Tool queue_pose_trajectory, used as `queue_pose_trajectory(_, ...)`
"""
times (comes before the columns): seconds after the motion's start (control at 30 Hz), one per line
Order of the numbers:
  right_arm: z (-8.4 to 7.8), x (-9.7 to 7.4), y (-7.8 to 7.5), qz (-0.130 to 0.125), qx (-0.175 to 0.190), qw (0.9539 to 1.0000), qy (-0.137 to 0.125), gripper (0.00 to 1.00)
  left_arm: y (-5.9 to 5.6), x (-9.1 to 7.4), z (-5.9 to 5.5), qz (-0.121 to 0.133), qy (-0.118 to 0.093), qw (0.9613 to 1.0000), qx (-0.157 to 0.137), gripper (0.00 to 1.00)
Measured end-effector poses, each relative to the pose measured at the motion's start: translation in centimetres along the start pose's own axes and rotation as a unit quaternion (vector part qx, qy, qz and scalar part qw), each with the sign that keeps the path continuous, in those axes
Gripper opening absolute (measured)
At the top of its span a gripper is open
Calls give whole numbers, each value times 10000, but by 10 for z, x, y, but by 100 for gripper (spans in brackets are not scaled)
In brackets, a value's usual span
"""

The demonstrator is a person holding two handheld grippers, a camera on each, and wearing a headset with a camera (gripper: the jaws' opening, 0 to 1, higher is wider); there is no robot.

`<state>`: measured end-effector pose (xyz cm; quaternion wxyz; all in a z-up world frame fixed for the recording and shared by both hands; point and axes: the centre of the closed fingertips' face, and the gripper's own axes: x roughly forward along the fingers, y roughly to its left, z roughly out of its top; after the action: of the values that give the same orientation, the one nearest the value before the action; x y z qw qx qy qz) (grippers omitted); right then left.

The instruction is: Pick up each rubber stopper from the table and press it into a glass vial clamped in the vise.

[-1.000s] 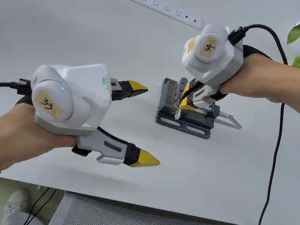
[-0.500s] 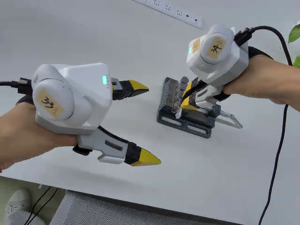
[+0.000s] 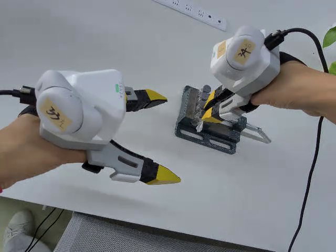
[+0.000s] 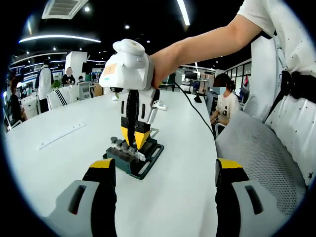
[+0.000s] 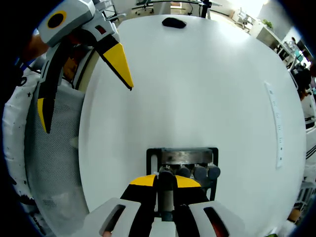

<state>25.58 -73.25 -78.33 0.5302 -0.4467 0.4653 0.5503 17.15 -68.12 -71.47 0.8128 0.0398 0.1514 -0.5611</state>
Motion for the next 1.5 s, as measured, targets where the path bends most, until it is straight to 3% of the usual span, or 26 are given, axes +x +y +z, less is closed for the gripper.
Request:
queue_pose_trajectory(0.5, -4, -3, -2, -53, 115, 9999, -94, 12, -4, 3, -1, -59, 17, 10000, -6, 81)
queue_pose_trajectory(0.93, -1, -16, -6, -117, 433, 9973, -589, 5, -3, 3, -1, -66, 46, 10000, -7, 81)
queue_pose_trajectory(1.5, 1, -8, -2, -93, 375, 9972, -642, 1, -4, 4, -4, -77, 75, 9999, -45, 80)
